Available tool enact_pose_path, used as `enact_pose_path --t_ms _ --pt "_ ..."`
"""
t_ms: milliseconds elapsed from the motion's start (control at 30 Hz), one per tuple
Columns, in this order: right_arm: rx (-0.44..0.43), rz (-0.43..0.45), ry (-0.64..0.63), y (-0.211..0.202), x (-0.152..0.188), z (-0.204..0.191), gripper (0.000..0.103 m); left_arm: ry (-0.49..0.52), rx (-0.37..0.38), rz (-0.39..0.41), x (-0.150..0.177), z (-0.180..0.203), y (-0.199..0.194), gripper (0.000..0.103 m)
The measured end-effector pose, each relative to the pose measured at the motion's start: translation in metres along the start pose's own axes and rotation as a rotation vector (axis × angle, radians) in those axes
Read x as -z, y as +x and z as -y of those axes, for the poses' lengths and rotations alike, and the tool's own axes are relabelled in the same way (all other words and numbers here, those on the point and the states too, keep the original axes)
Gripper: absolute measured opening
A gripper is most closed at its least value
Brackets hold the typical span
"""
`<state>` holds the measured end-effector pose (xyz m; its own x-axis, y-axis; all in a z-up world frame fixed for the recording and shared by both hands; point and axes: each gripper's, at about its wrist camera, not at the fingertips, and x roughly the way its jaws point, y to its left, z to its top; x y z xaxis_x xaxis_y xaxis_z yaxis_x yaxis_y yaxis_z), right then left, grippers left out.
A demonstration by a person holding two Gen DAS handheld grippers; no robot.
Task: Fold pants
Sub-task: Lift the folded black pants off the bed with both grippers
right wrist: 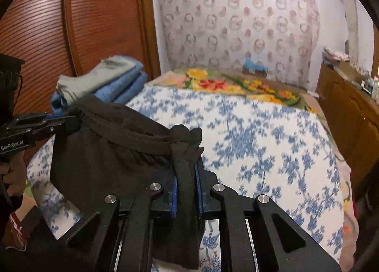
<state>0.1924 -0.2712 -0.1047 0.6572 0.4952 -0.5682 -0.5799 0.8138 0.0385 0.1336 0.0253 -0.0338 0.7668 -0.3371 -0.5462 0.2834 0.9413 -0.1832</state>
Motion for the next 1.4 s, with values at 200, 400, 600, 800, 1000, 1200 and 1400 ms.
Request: enact_pose_path --t_ms 200,400,600,800,1000,1200,1400 --pt "0.0 0.043 -0.04 -0.005 -0.017 -0.004 0.009 -0.001 -0.012 0.033 -0.008 -0.003 -0.004 0.012" --pt "-0.012 0.057 -0.063 0.0 -0.029 -0.005 0.009 0.0 -0.031 0.051 -0.018 -0.009 -0.002 0.012" --pt "-0.021 0.066 -0.079 0.004 -0.049 -0.006 0.009 0.0 -0.047 0.049 -0.032 -0.013 0.002 0.012" --pt "-0.033 0.097 -0.101 0.003 -0.077 -0.005 0.009 0.003 -0.06 0.066 -0.053 -0.019 -0.005 0.012" --pt "-0.054 0.116 -0.129 0.01 -0.106 -0.011 0.009 -0.001 -0.077 0.087 -0.071 -0.031 -0.011 0.012" --pt "-0.082 0.137 -0.161 0.02 -0.133 -0.021 0.009 -0.018 -0.103 0.112 -0.084 -0.051 -0.02 0.012" --pt "-0.116 0.156 -0.204 0.037 -0.158 -0.034 0.009 -0.029 -0.15 0.135 -0.093 -0.074 -0.028 0.012"
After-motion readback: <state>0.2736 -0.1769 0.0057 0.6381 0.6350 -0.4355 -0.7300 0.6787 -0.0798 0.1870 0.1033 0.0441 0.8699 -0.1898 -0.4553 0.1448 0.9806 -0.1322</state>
